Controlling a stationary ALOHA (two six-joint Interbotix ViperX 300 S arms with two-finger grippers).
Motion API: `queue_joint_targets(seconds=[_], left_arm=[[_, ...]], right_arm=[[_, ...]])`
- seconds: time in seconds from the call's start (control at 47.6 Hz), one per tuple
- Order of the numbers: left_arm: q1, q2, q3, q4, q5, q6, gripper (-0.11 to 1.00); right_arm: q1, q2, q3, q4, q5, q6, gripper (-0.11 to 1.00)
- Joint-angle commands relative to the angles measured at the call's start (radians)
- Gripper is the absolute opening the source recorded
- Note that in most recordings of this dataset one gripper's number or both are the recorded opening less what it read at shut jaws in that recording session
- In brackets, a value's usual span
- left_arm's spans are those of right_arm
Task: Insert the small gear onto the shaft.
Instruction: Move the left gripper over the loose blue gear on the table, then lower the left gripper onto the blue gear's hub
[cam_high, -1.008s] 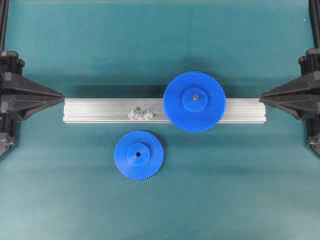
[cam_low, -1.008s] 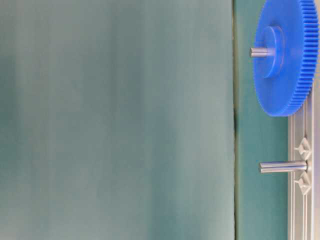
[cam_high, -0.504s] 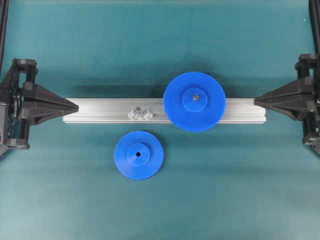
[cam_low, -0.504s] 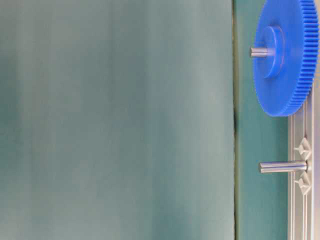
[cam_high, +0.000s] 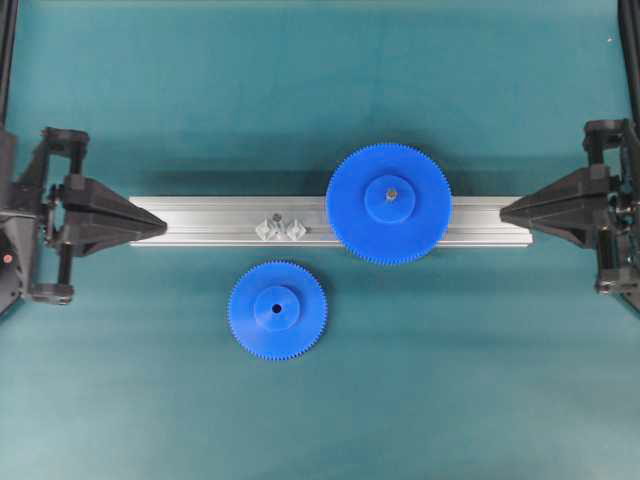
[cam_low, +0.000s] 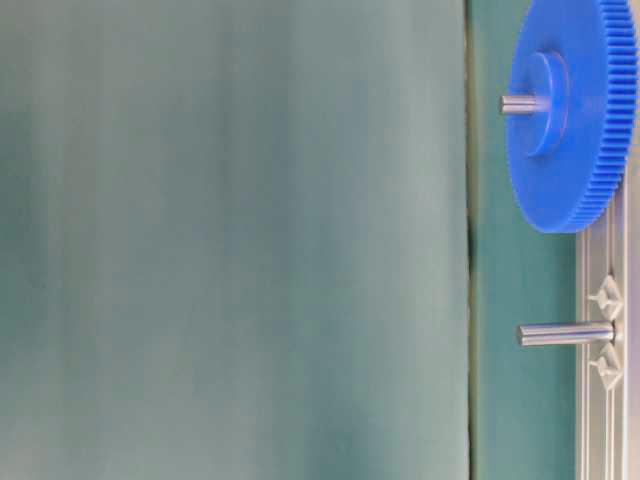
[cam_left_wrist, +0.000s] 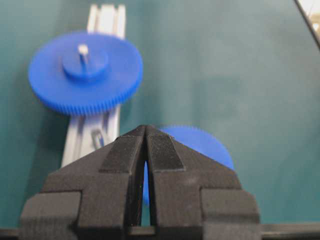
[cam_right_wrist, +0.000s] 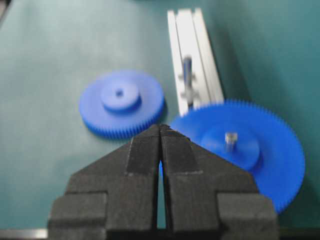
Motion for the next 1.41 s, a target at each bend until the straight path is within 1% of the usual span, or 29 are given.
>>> queue_joint_targets(seconds=[0.0,0.147,0.252,0.567,0.798,0.945,1.113,1.303,1.387], left_arm=[[-0.003,0.020,-0.041,0.002,0.014,-0.020,0.00],[-0.014,0.067,-0.058,0.002,0.029,-0.031,0.00],[-0.021,0.112,-0.071,0.002,0.038,-0.041,0.00],[-0.032,0.249,-0.132,0.002,0.043,-0.041,0.00],[-0.040,0.359,-0.176,0.002,0.058,-0.071,0.00],[-0.057,0.413,-0.207,0.002,0.066,-0.075,0.00],[-0.084,0.486,-0.241,0.002,0.094,-0.066,0.00],[-0.087,0.549,-0.284,0.002,0.117,-0.064,0.00],[-0.087,0.586,-0.316,0.002,0.163,-0.064,0.00]], right_arm=[[0.000,0.029,-0.037,0.002,0.029,0.008,0.02],[0.002,0.074,-0.057,0.002,0.104,0.006,0.02],[0.006,0.106,-0.067,0.002,0.135,0.006,0.02],[0.012,0.156,-0.074,0.002,0.140,0.006,0.02],[0.011,0.156,-0.074,-0.005,0.163,0.006,0.02],[0.005,0.156,-0.074,-0.005,0.178,0.005,0.02],[0.002,0.158,-0.072,-0.006,0.178,0.005,0.02],[-0.002,0.158,-0.072,-0.006,0.179,0.005,0.02],[-0.002,0.160,-0.072,-0.006,0.186,0.005,0.02]])
